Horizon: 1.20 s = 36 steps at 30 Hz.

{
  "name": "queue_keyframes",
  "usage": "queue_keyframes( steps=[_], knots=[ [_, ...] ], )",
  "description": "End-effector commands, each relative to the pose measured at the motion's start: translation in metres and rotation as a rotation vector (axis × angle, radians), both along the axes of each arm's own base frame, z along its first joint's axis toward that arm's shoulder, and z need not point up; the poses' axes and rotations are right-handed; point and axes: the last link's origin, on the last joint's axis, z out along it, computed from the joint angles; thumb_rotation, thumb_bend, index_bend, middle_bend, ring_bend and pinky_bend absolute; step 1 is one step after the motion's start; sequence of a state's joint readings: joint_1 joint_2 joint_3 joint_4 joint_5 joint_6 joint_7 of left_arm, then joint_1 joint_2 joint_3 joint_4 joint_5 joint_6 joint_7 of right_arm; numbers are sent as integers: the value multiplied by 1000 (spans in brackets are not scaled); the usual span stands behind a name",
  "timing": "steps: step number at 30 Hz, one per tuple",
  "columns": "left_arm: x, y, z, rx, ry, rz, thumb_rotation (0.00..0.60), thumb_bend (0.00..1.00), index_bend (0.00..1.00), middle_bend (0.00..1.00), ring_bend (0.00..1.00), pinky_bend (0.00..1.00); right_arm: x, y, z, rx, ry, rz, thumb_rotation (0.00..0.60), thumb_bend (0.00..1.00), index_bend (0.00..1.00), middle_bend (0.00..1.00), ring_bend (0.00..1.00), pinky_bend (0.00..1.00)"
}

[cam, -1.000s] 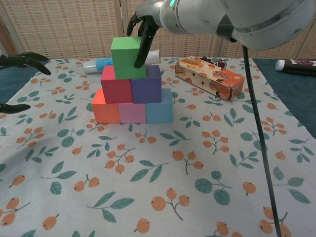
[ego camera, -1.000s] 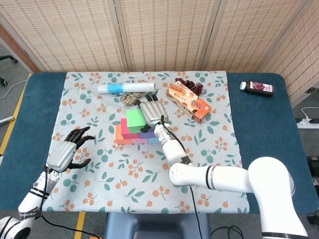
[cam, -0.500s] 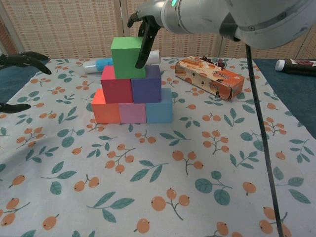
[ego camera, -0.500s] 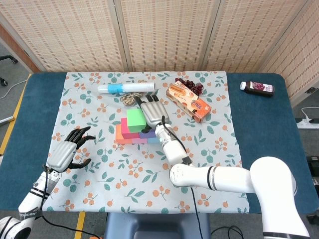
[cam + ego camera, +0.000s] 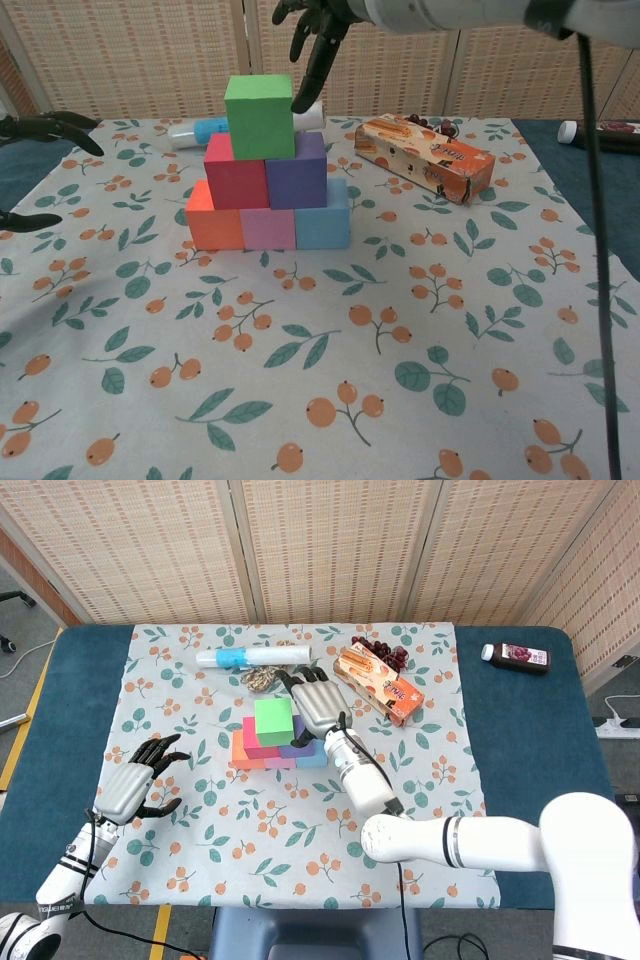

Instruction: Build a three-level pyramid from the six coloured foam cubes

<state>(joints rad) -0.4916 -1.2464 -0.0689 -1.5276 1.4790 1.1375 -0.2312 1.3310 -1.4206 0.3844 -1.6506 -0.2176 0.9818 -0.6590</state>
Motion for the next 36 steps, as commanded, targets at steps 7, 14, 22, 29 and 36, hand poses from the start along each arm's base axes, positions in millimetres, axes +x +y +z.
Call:
queue_keyframes(
  steps=[7, 14, 22, 29, 36],
  knots=[
    [1, 10, -7, -36, -11, 18, 600, 291, 245, 0, 0, 0, -61, 9, 59, -18, -93, -73, 600, 0, 0, 187, 0, 0],
    [4, 21, -19, -57, -2, 25, 600, 292, 261, 0, 0, 0, -101, 7, 54, 26, -83, -108, 600, 69, 0, 187, 0, 0],
    [12, 42, -33, -81, 32, 40, 600, 293, 263, 0, 0, 0, -118, -5, 27, 25, -56, -97, 600, 235, 0, 187, 0, 0],
    [15, 64, -45, -98, 65, 76, 600, 294, 232, 0, 0, 0, -118, -21, -1, -42, -37, -86, 600, 7, 0, 187, 0, 0],
    [22, 75, -50, -102, 60, 85, 600, 292, 216, 0, 0, 0, -109, -34, -30, -58, -61, -86, 600, 0, 0, 187, 0, 0]
  ],
)
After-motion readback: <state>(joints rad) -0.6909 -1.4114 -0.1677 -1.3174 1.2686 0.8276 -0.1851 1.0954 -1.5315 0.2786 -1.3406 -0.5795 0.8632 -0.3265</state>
